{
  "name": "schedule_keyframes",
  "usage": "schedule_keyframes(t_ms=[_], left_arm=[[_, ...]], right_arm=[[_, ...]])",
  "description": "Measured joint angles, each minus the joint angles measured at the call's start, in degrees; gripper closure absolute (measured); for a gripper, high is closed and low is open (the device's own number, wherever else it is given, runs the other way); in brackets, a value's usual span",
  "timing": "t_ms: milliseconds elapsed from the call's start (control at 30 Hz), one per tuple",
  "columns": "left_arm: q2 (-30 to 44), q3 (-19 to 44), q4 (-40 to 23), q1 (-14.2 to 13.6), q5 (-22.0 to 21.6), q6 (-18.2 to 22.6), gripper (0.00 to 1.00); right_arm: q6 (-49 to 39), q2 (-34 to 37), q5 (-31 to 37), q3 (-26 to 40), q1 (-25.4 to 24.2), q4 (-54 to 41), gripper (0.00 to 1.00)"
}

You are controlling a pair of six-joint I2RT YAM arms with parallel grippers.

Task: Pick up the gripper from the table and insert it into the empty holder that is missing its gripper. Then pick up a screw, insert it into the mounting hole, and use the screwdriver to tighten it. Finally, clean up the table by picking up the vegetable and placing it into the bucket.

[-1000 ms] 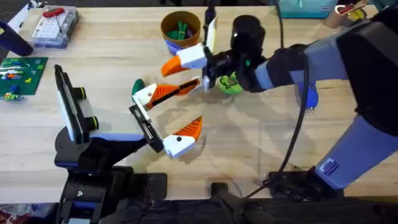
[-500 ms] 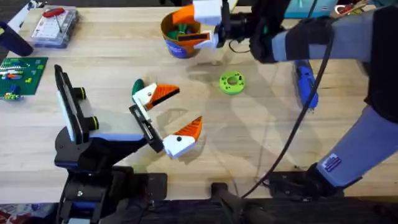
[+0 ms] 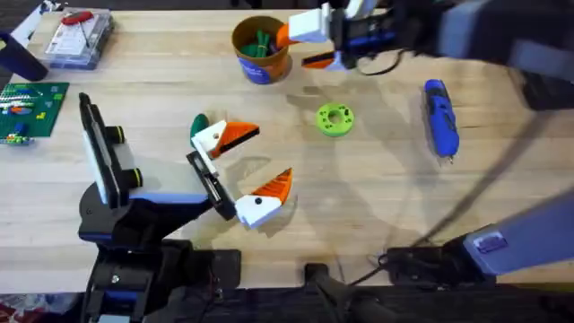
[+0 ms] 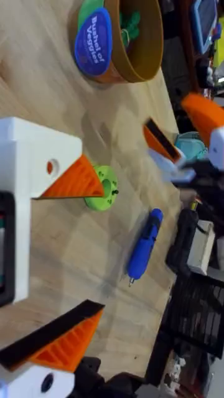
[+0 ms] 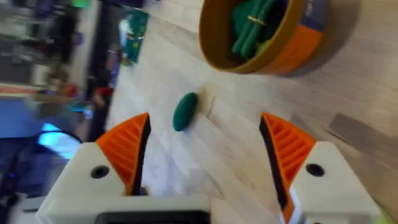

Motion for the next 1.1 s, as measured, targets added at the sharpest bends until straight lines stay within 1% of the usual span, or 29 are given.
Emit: schedule_keyframes(t_ms=[133, 233, 400, 500, 533, 600, 700, 833, 967, 1100], left_arm=[[0.0, 0.0, 0.0, 0.0, 0.1, 0.0, 0.014], [0.0, 0.0, 0.0, 0.0, 0.1, 0.0, 0.014], [0.0, 0.0, 0.0, 0.0, 0.2, 0.0, 0.014], [0.0, 0.0, 0.0, 0.0, 0.2, 0.0, 0.014], [0.0, 0.0, 0.0, 0.0, 0.2, 0.0, 0.014], [0.0, 0.0, 0.0, 0.0, 0.1, 0.0, 0.014], [0.0, 0.0, 0.0, 0.0, 0.1, 0.5, 0.014], [0.0, 0.0, 0.0, 0.0, 0.2, 2.5, 0.014], [0.0, 0.0, -0.3, 0.0, 2.1, 5.6, 0.014], [0.0, 0.0, -0.6, 0.0, 4.2, 7.2, 0.014]], right_arm=[[-10.6, -10.4, 8.7, 1.1, 0.1, -12.0, 0.005], [-16.4, -17.4, 15.1, 1.8, 0.2, -20.7, 0.004], [-21.8, -26.1, 25.9, 2.1, 0.2, -35.3, 0.004], [-23.1, -30.3, 31.2, 2.1, 0.2, -41.2, 0.004], [-23.9, -33.6, 34.5, 2.1, 0.2, -44.7, 0.004], [-24.3, -35.2, 36.1, 2.1, 0.2, -47.6, 0.004], [-24.6, -35.3, 36.9, 2.1, 0.2, -49.5, 0.004], [-24.8, -35.1, 37.7, 2.1, 0.2, -51.9, 0.004], [-25.1, -35.1, 38.1, 2.1, 0.2, -53.3, 0.004], [-24.8, -35.3, 38.1, 0.9, 0.2, -52.6, 0.004]])
